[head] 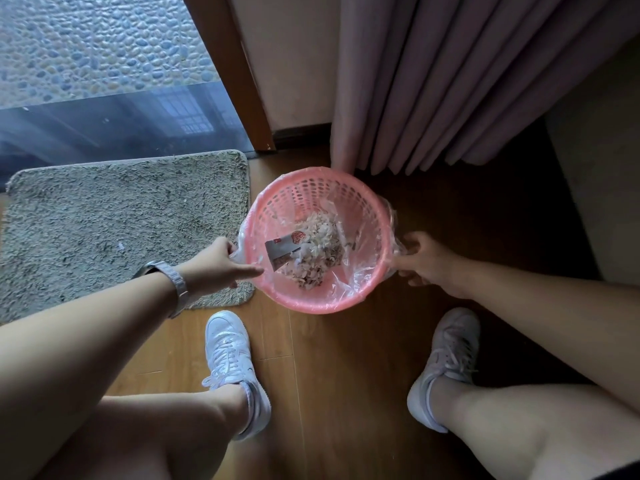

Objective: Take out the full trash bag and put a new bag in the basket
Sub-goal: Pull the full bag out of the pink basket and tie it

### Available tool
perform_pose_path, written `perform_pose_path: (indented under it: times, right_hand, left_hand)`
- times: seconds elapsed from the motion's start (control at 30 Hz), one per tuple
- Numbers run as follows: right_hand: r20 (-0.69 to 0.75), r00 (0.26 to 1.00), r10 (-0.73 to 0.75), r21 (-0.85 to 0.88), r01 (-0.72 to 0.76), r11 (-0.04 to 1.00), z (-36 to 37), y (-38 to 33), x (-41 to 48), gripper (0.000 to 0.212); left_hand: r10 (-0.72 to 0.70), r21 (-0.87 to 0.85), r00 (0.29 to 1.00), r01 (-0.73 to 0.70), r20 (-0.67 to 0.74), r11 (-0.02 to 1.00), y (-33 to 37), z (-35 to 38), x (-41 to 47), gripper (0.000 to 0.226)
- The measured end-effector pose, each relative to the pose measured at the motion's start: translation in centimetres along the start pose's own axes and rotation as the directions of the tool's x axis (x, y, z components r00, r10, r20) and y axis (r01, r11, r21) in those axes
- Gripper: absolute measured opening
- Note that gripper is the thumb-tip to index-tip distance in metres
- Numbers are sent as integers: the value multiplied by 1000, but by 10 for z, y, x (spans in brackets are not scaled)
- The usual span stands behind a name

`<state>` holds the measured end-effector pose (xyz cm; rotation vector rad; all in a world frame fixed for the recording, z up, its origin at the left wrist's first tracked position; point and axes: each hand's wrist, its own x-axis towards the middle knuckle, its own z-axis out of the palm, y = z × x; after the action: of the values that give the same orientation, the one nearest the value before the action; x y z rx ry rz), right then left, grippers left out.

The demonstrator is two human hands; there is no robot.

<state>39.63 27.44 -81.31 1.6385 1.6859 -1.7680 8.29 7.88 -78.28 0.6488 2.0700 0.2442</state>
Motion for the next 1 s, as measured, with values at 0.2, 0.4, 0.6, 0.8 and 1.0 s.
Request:
perform_pose_path:
  times: [0.2, 0.4, 0.6, 0.8, 1.0]
  right_hand:
    - [216, 976, -22, -87, 42, 995, 4, -6, -4, 33]
    - [182, 980, -80, -221, 120, 968, 7, -10, -9, 10]
    - [32, 989, -147, -266, 150, 952, 19, -11, -9, 7]
    - [-59, 962, -268, -270, 243, 932, 26, -21, -8, 22]
    - [-30, 971, -236, -270, 219, 937, 21, -26, -7, 20]
  left_hand:
    - [-28, 62, 971, 13, 239, 998, -7, 2, -2, 20]
    - [14, 63, 990, -23, 141, 998, -5, 7, 1, 20]
    - [81, 153, 991, -96, 105, 984, 4, 7, -1, 29]
    - [178, 377, 981, -196, 82, 905, 21, 23, -4, 33]
    - [91, 69, 980, -105, 179, 992, 22, 18, -1, 28]
